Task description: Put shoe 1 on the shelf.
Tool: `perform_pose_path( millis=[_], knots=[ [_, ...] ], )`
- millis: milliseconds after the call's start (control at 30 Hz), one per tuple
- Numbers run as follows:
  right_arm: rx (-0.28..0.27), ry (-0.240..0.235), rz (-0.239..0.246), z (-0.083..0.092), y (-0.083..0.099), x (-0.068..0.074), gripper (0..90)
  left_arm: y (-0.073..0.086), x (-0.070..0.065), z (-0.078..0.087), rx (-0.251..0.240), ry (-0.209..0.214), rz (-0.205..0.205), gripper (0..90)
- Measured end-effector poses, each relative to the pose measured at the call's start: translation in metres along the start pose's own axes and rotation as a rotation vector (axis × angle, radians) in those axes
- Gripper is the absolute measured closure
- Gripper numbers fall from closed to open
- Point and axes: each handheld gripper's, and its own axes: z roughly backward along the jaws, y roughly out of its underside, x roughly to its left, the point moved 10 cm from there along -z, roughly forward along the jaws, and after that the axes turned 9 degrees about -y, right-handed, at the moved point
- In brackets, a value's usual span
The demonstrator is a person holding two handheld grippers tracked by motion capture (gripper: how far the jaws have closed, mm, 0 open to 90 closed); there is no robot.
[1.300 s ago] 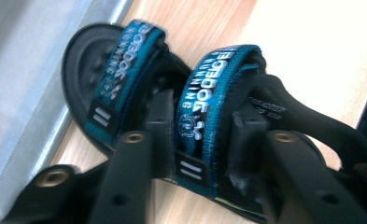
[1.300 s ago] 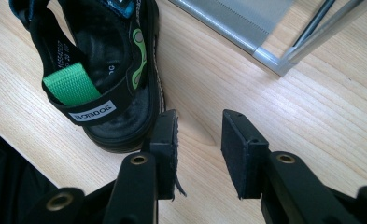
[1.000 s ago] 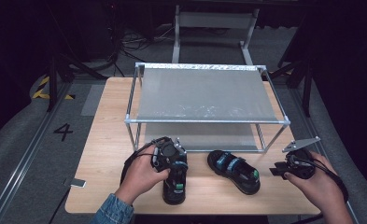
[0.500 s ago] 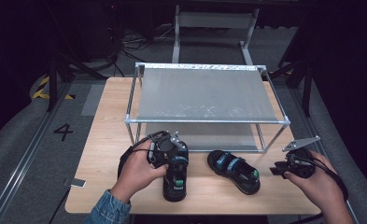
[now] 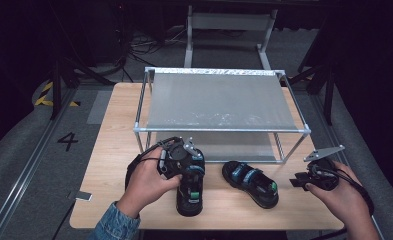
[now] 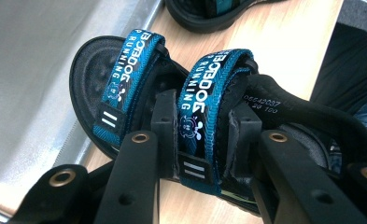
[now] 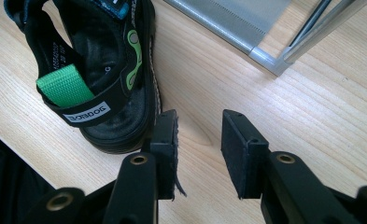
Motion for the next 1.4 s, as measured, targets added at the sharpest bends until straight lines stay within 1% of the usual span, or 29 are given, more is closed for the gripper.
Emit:
perform_pose_path(
  millis=[300,333,367,400,533,567,600,667,733,767,900,967,1067,1133,1267,1300,1333,1400],
  knots=[
    [-0.004,-0.001,0.002,0.002,0.000,-0.001,66.9,-0.010,-0.003,0.022,0.000,-0.007,-0.010,70.3],
    [-0.004,-0.001,0.001,0.002,0.000,-0.001,66.9,-0.012,-0.004,0.025,-0.009,-0.007,-0.010,70.3],
    [-0.004,-0.002,0.002,0.002,0.000,-0.001,66.9,-0.013,-0.004,0.027,-0.009,-0.006,-0.019,70.3],
    [-0.005,-0.002,0.001,0.003,0.000,-0.001,66.9,-0.015,-0.004,0.030,-0.013,-0.010,-0.011,70.3],
    [-0.007,-0.004,-0.003,0.003,0.000,0.000,66.9,-0.022,-0.005,0.039,-0.024,-0.010,-0.025,70.3],
    [-0.009,-0.005,-0.004,0.003,0.000,0.000,66.9,-0.024,-0.006,0.040,-0.028,-0.009,-0.029,70.3],
    [-0.010,-0.006,-0.005,0.003,0.000,0.000,66.9,-0.026,-0.006,0.042,-0.030,-0.008,-0.023,70.3],
    [-0.009,-0.003,-0.004,0.003,0.000,-0.001,66.9,-0.028,-0.006,0.045,-0.035,-0.008,-0.031,70.3],
    [-0.011,-0.003,-0.002,0.004,0.000,-0.001,66.9,-0.031,-0.007,0.047,-0.037,-0.007,-0.029,70.3],
    [-0.011,-0.002,-0.001,0.004,0.000,-0.001,66.9,-0.032,-0.007,0.049,-0.032,-0.008,-0.036,70.2],
    [-0.012,-0.004,-0.006,0.005,0.001,-0.002,66.8,-0.037,-0.007,0.054,-0.040,-0.009,-0.036,70.3],
    [-0.011,-0.003,-0.008,0.005,0.002,-0.003,66.8,-0.040,-0.007,0.056,-0.050,-0.009,-0.039,70.2],
    [-0.014,-0.005,-0.011,0.005,0.002,-0.003,66.8,-0.043,-0.008,0.059,-0.052,-0.011,-0.050,70.2],
    [-0.013,-0.004,-0.013,0.005,0.003,-0.003,66.8,-0.045,-0.008,0.061,-0.051,-0.019,-0.050,70.3],
    [-0.012,0.002,-0.021,0.006,0.006,-0.004,66.8,-0.048,-0.007,0.065,-0.060,-0.021,-0.050,70.3],
    [-0.013,0.000,-0.018,0.007,0.006,-0.004,66.8,-0.050,-0.007,0.066,-0.064,-0.019,-0.043,70.2],
    [-0.013,-0.001,-0.025,0.007,0.007,-0.003,66.8,-0.050,-0.007,0.067,-0.062,-0.020,-0.053,70.3],
    [-0.014,-0.001,-0.024,0.008,0.007,-0.003,66.8,-0.052,-0.007,0.069,-0.062,-0.021,-0.045,70.3]
  ],
)
